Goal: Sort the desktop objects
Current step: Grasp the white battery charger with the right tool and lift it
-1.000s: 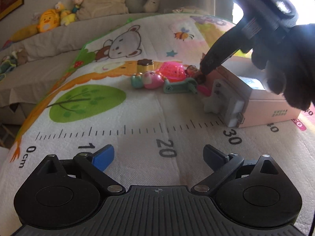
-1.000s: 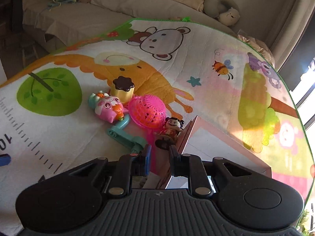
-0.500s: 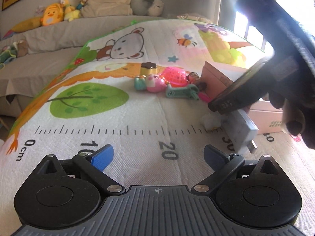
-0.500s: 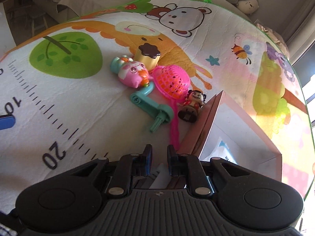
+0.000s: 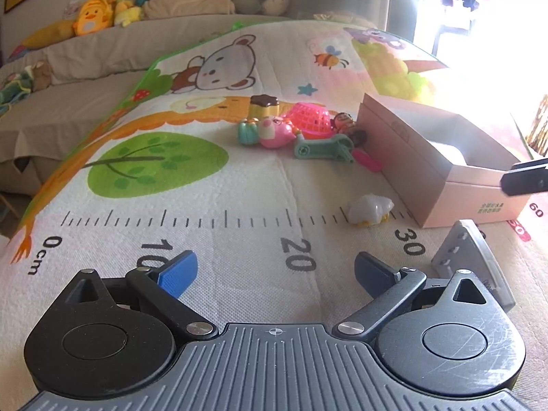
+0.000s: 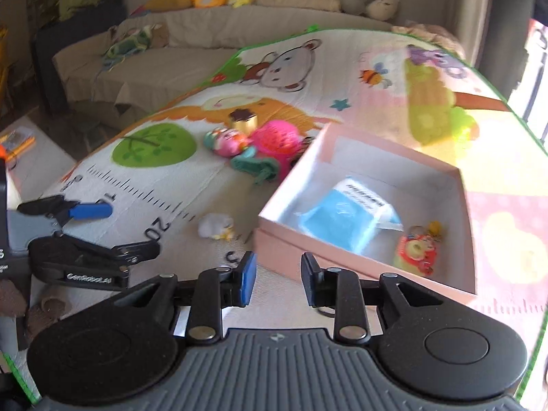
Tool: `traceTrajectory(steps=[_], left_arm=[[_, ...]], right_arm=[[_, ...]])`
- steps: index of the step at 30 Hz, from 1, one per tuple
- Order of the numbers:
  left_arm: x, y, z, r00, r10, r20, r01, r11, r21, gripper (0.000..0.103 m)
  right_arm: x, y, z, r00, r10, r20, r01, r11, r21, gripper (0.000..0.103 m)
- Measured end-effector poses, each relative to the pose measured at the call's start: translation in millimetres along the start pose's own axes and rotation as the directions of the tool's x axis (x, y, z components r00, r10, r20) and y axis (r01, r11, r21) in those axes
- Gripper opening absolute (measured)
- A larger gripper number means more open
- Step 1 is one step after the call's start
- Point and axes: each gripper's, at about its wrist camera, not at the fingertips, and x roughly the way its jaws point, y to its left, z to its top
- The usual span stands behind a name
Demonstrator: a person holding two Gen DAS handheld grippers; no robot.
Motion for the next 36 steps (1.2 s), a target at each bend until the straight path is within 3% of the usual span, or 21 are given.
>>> traceTrajectory(steps=[3,5,8,11,20,27,31,36], left_arm=[[0.7,-3.1,0.2,1.000,0.011,-0.005,-0.011,1.000,0.018,0.101],[0.0,-6.2,0.0,1.000,0.009,-0.001,-0.009,0.999,0.040,0.101],[-2.2,-5.7,0.5,1.000,0.001,-0.001,-0.001,0.999,0.043,0.101],[-4.8,-0.6,1.2,1.000,0.005,-0.003,-0.005,0.999,0.032,0.101],[-17.3,-0.1,1.3,1.000,-0.017,0.002,0.017,0.999,0.051,0.101],[-28.8,-8.4,-3.4,0.998,-0.065,-0.007,0.065,0.994,0.092,0.102],[-36.6,-30.6,-9.4,0.975,-0.218,-0.052,0.223,0.964,0.144,0.103],[-34.1,-81.9,-16.5,0.929,-0.358,-0.089,0.369,0.894,0.253,0.103]], right_arm=[[-9.3,-42.7,-6.6,0.990,-0.127,0.060,0.117,0.982,0.146,0.033],[-5.1,-71.6,-11.7,0.978,-0.201,0.060,0.179,0.950,0.257,0.035],[10.2,-108.3,-19.0,0.978,-0.204,0.042,0.168,0.891,0.421,0.035],[21.7,-115.5,-18.4,0.987,-0.148,0.054,0.105,0.876,0.471,0.035],[57.3,-63.5,1.8,0.996,0.041,0.082,-0.070,0.919,0.388,0.035],[47.0,-26.9,3.7,0.992,0.033,0.121,-0.060,0.971,0.233,0.035],[9.8,-18.1,-10.3,0.987,0.009,0.158,-0.031,0.990,0.139,0.036],[-23.8,-25.1,-34.4,0.982,-0.082,0.173,0.059,0.989,0.135,0.051]])
